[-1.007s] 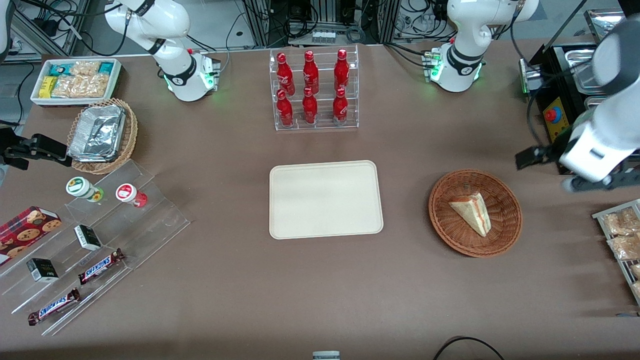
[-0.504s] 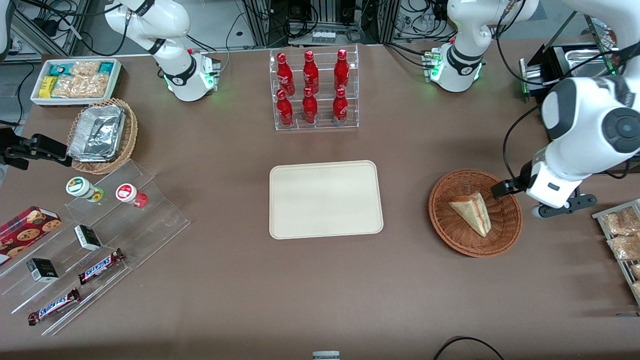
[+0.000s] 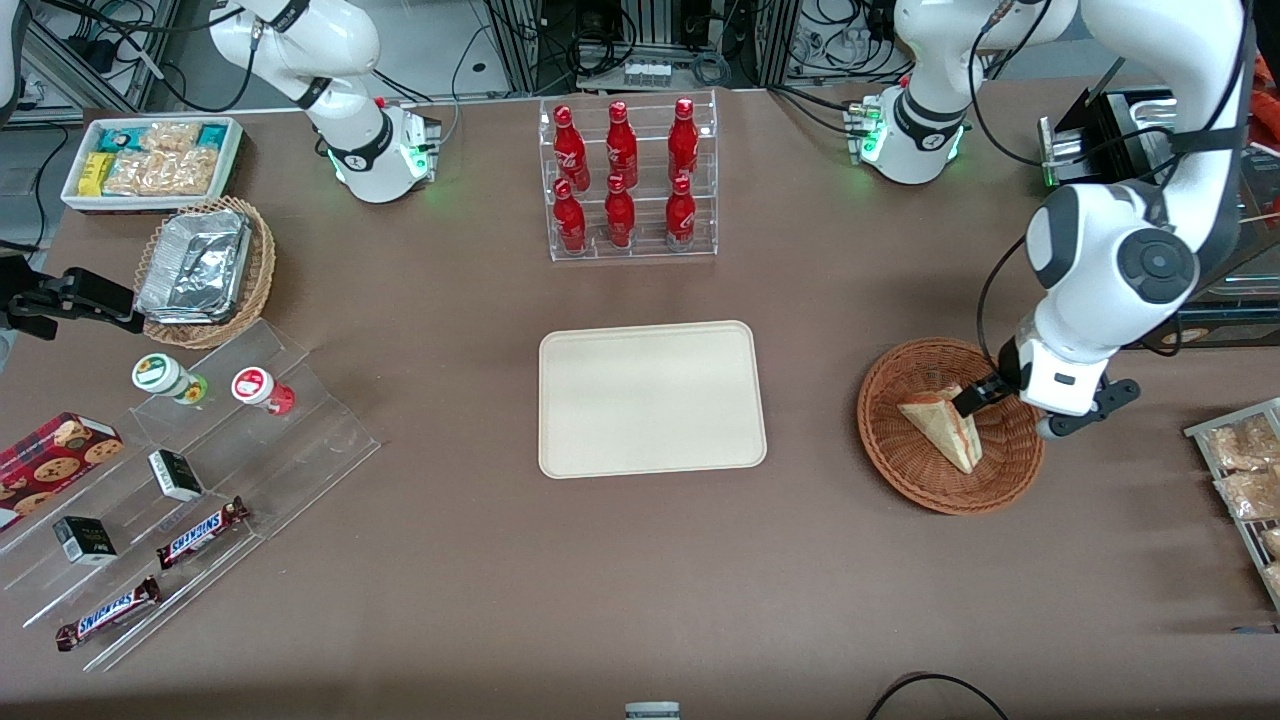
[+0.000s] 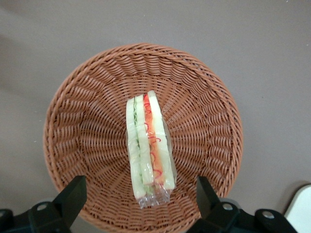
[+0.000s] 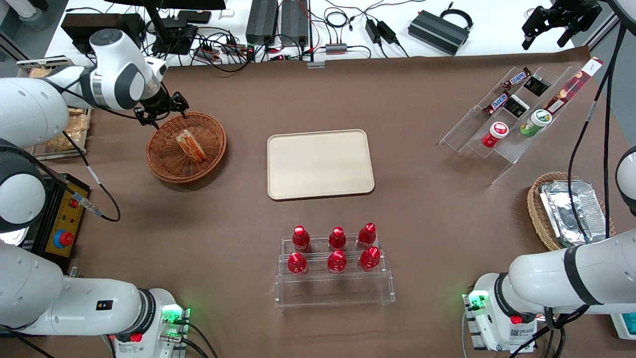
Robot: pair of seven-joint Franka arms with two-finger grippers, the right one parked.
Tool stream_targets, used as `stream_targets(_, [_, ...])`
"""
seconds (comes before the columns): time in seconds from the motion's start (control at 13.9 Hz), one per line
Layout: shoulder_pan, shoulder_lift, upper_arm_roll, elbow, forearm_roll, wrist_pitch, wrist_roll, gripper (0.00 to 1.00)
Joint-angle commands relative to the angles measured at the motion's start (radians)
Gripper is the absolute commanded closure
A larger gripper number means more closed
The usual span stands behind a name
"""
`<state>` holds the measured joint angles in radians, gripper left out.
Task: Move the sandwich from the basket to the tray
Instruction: 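Lower the open left gripper around the wrapped sandwich in the basket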
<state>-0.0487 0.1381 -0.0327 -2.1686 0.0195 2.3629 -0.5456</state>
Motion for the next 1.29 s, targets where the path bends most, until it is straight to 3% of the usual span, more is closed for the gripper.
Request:
stream_targets(0.0, [-0.003, 0.017, -0.003, -0.039, 0.014, 0.059, -0.045, 0.00])
stream_targets(1.01, [-0.005, 0.112, -0.027, -0.045, 0.005, 0.148, -0.051, 0.00])
stream_targets(1.08, [-0.005, 0.115, -0.027, -0.045, 0.005, 0.148, -0.051, 0.05])
stream_targets(1.15, [-0.005, 0.120, -0.027, -0.046, 0.005, 0.148, -0.051, 0.19])
stream_targets(1.22, [-0.003, 0.120, -0.027, -0.045, 0.005, 0.147, -0.051, 0.48])
